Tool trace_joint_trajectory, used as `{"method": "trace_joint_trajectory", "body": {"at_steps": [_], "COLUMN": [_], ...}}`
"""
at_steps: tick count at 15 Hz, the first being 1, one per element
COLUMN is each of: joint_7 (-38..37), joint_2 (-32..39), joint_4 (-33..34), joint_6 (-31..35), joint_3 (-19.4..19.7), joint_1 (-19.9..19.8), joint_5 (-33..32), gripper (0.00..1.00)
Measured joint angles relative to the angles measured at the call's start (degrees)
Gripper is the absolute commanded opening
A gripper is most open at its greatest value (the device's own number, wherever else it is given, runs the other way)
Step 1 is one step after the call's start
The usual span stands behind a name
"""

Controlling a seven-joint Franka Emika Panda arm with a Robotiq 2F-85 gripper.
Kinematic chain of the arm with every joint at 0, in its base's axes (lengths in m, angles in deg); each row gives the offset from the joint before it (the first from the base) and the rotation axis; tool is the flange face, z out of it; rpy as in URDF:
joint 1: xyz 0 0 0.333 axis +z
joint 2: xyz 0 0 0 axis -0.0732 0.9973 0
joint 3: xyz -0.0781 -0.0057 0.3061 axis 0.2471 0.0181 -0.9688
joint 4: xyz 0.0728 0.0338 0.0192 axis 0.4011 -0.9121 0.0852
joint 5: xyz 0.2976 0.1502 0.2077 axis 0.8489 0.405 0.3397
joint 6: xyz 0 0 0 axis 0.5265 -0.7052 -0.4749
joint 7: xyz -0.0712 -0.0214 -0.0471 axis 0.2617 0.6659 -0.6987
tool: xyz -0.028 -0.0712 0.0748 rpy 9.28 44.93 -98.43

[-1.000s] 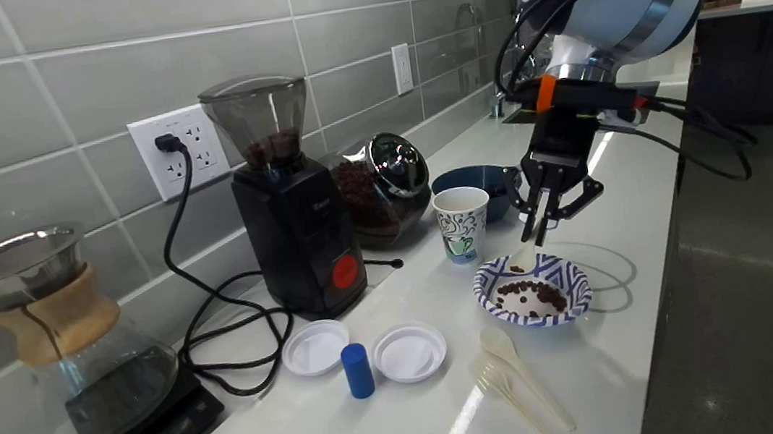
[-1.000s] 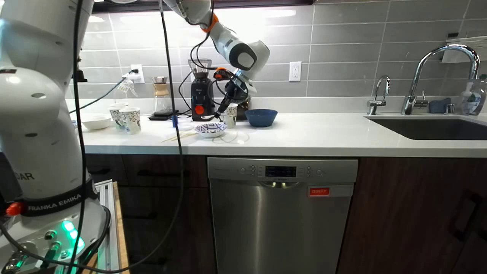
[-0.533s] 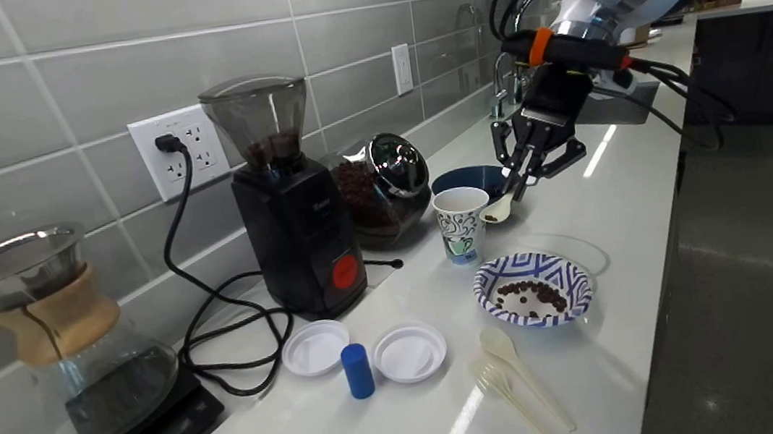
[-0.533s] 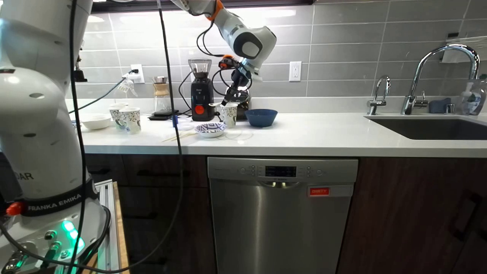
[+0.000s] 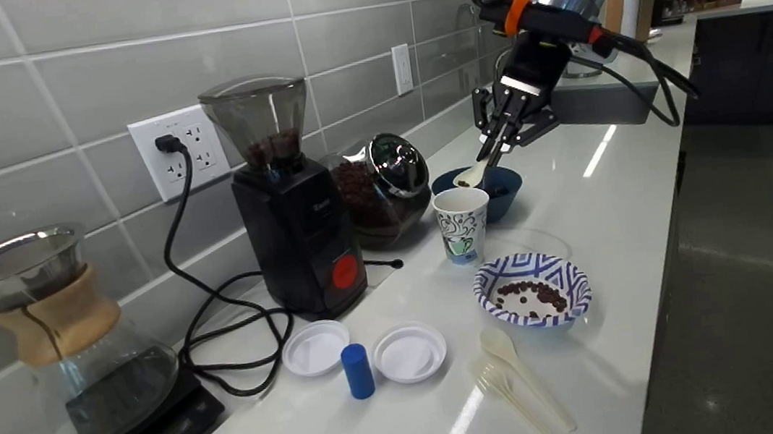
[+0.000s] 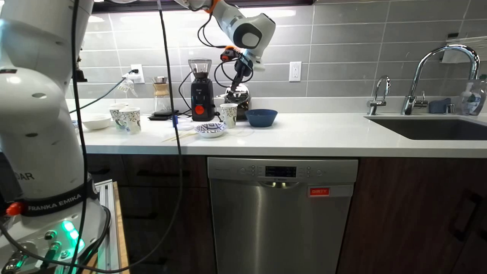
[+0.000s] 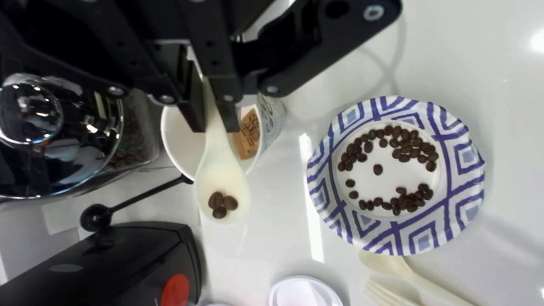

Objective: Use the spoon to transfer some contents from the plate to the cup

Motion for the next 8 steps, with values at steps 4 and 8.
{"method": "trace_joint_trajectory", "body": {"at_steps": [4,8], "joint_7": [-0.18,-2.59], "joint_2": [0.65,2.04], "joint_4": [0.17,0.15], "joint_6": [6.80,11.78], "joint_3": [0.08,0.62], "joint_1": [1.41,4.37], "joint_5": [-2.35,-10.83], "gripper": [0.03,0.03]}}
